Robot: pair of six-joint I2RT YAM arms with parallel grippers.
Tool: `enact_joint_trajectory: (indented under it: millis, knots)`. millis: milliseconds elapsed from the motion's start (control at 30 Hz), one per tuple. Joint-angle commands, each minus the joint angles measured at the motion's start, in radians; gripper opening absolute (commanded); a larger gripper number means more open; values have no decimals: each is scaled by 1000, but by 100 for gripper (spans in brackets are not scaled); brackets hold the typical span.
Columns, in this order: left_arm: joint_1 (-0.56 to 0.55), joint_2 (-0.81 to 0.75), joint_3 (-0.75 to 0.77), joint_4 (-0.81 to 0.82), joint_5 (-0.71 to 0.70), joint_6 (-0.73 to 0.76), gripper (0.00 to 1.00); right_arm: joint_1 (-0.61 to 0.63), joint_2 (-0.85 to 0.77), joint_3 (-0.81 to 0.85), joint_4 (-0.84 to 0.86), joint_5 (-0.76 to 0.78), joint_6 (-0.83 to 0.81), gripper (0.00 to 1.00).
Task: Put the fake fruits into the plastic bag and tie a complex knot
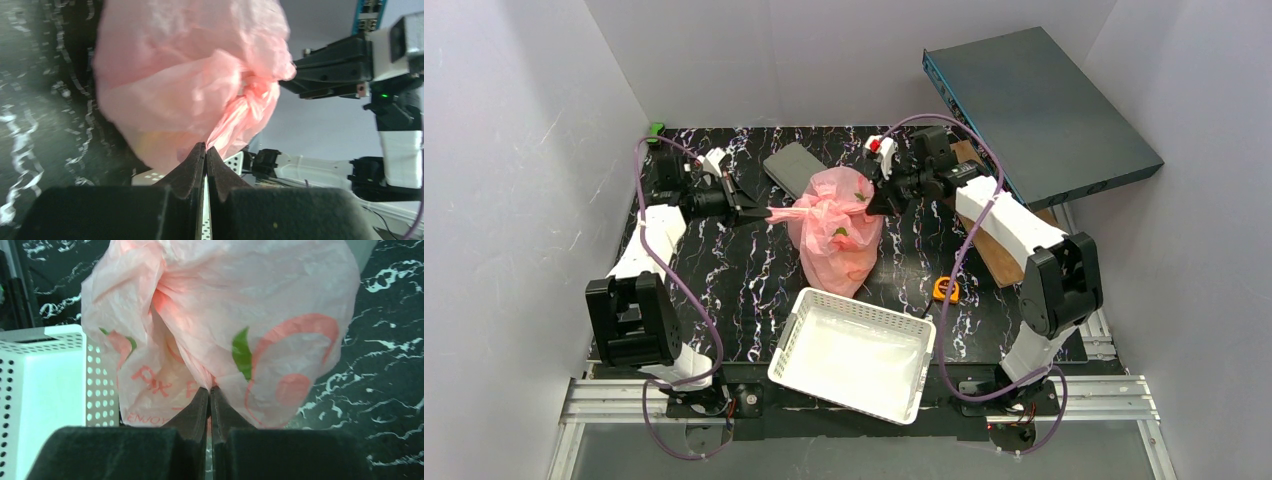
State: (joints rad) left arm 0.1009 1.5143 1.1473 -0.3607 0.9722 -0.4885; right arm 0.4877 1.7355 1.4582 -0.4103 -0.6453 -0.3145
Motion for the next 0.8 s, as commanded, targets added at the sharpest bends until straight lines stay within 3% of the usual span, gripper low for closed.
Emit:
enact_joint_trajectory:
  millis: [0,233,367,467,667,767]
  knots:
    - [80,-26,33,-167,-107,210,0,-55,-70,-39,-106,131,-167,1]
    - [90,32,28,-224,-209,346,0,-90,-71,-16,-121,123,-163,1]
    - [101,61,42,-262,-290,395,0,-127,-71,26,-200,0,-140,1]
    - [102,85,70,-292,-265,393,0,-137,-66,77,-292,-114,-112,1]
    - [48,68,75,-237,-248,328,0,-16,-45,182,-399,-308,65,1]
    - [81,42,67,-232,-334,325,0,-41,-44,174,-485,-186,-33,1]
